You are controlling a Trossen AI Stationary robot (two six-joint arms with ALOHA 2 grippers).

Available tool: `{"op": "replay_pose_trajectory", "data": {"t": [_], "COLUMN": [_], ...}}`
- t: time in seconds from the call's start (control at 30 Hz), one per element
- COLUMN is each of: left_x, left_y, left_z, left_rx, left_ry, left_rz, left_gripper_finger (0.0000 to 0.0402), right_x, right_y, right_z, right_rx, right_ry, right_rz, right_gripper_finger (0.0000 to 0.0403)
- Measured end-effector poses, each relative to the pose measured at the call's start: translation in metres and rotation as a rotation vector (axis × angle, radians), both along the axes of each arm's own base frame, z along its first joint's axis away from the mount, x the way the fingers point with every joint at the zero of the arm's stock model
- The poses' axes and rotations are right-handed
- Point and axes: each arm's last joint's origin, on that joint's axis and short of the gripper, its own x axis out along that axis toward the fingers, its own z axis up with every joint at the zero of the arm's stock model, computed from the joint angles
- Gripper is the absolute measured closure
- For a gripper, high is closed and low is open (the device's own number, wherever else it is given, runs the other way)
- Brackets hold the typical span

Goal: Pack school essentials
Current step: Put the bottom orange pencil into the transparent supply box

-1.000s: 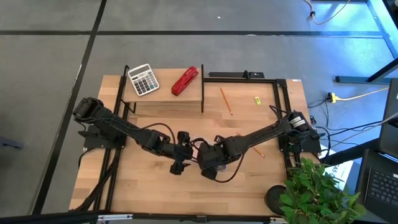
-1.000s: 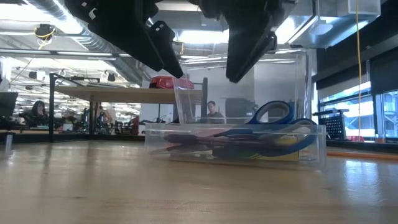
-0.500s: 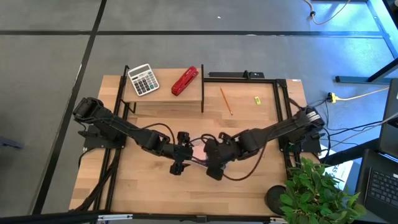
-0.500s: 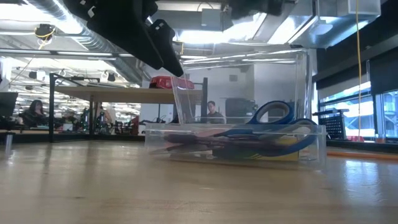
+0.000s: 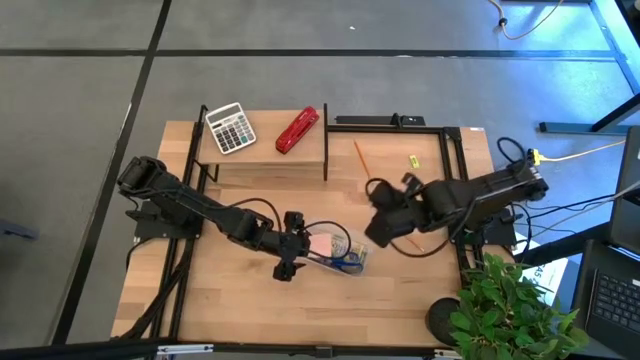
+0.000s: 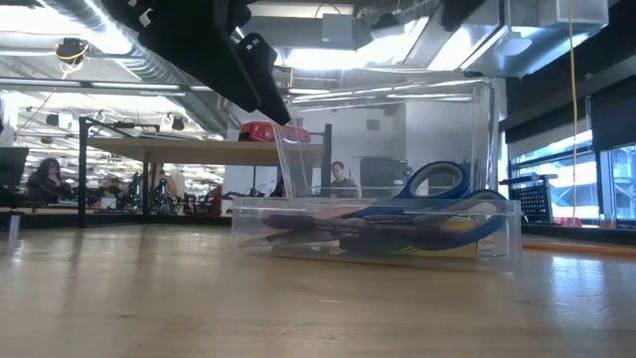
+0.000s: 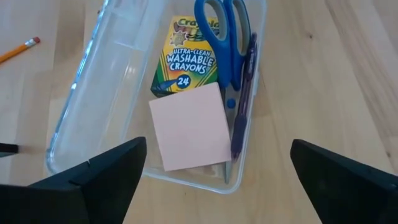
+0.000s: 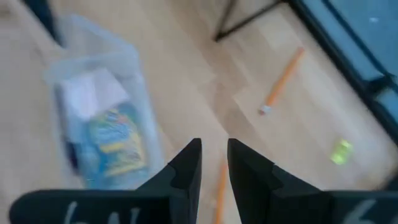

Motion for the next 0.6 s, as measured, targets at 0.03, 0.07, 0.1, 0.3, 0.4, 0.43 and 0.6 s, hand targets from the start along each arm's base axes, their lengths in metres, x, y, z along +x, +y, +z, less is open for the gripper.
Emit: {"op": "replay_pose_trajectory", "data": {"t": [0.03,0.07,0.1,0.3,0.4,0.43,0.6], "left_x": [0.0,0.0,0.0,0.0,0.0,0.0,-0.001], "left_y": [0.0,0.0,0.0,0.0,0.0,0.0,0.0], "left_z": [0.0,0.0,0.0,0.0,0.0,0.0,0.0], "left_rx": [0.0,0.001,0.001,0.0,0.0,0.0,-0.003], "left_ry": [0.002,0.003,0.004,0.006,0.006,0.006,0.006], "left_rz": [0.0,0.0,0.0,0.003,0.003,0.003,0.007], "left_gripper_finger": [0.0008,0.0008,0.0008,0.0008,0.0008,0.0008,0.0008], "right_x": [-0.005,-0.01,-0.014,-0.035,-0.043,-0.046,-0.054], "right_y": [-0.003,-0.006,-0.009,-0.022,-0.029,-0.031,-0.045], "right_z": [0.001,0.001,0.0,-0.023,-0.037,-0.044,-0.079], "right_rx": [-0.011,-0.015,-0.013,0.078,0.178,0.217,0.383], "right_ry": [0.014,0.025,0.026,0.029,0.007,0.007,0.057], "right_rz": [-0.013,-0.023,-0.035,-0.078,-0.084,-0.094,-0.23], "right_gripper_finger": [0.0322,0.0322,0.0322,0.0322,0.0322,0.0322,0.0322]}}
